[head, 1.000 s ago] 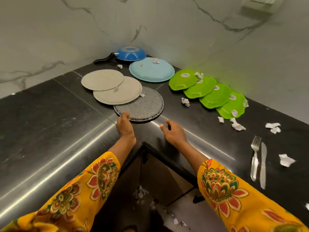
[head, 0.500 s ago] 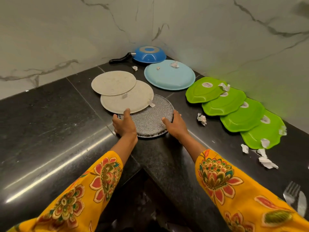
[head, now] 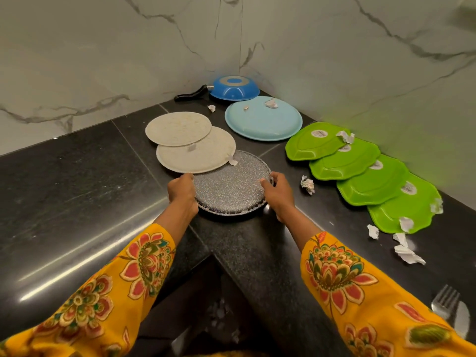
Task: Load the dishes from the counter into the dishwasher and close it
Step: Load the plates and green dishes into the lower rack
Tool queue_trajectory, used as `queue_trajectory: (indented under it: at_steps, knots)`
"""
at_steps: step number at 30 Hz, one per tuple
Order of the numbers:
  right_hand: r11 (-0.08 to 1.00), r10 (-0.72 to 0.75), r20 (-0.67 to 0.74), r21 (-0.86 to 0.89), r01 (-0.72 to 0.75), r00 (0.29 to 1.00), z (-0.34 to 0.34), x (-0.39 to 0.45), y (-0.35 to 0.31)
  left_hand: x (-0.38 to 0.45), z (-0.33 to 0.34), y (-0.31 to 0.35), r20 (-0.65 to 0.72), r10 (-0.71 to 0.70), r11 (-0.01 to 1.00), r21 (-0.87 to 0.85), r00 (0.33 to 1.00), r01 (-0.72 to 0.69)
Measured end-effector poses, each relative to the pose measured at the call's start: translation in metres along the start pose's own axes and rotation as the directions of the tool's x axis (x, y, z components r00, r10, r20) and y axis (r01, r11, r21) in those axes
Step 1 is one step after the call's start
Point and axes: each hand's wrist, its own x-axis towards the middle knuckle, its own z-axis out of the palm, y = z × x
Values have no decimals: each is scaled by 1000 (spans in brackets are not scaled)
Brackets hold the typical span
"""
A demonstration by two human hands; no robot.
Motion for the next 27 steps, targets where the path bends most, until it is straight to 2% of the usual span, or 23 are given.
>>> queue_trajectory:
  at_steps: [3, 5, 9, 12, 16, 19, 27]
  knots:
    - [994, 35, -97, 107, -25, 995, -7, -6, 11, -5, -2, -10, 16, -7, 998, 55, 1000, 6]
    - [992, 48, -123, 122, -33, 991, -13, -12, 17, -7, -3, -18, 21, -25, 992, 121, 999, 22]
    - [985, 79, -174, 165, -50, 982, -25, -22, 27, -22, -5, -27, 57, -24, 991, 131, 998, 17]
    - [984, 111, -217, 158, -77, 970, -36, -36, 34, -41, -6, -32, 162, -65, 985, 167, 985, 38]
    - [983, 144, -278, 146, -107, 950, -52, -65, 44, -58, -12, -40, 159, -30, 984, 179, 987, 1]
    - [978, 179, -314, 159, -134, 933, -62, -90, 51, -70, -18, -45, 241, -50, 971, 238, 969, -9]
    - [960, 278, -406, 161, -231, 870, -80, -177, 73, -111, -47, -77, 329, -106, 984, 173, 938, 51]
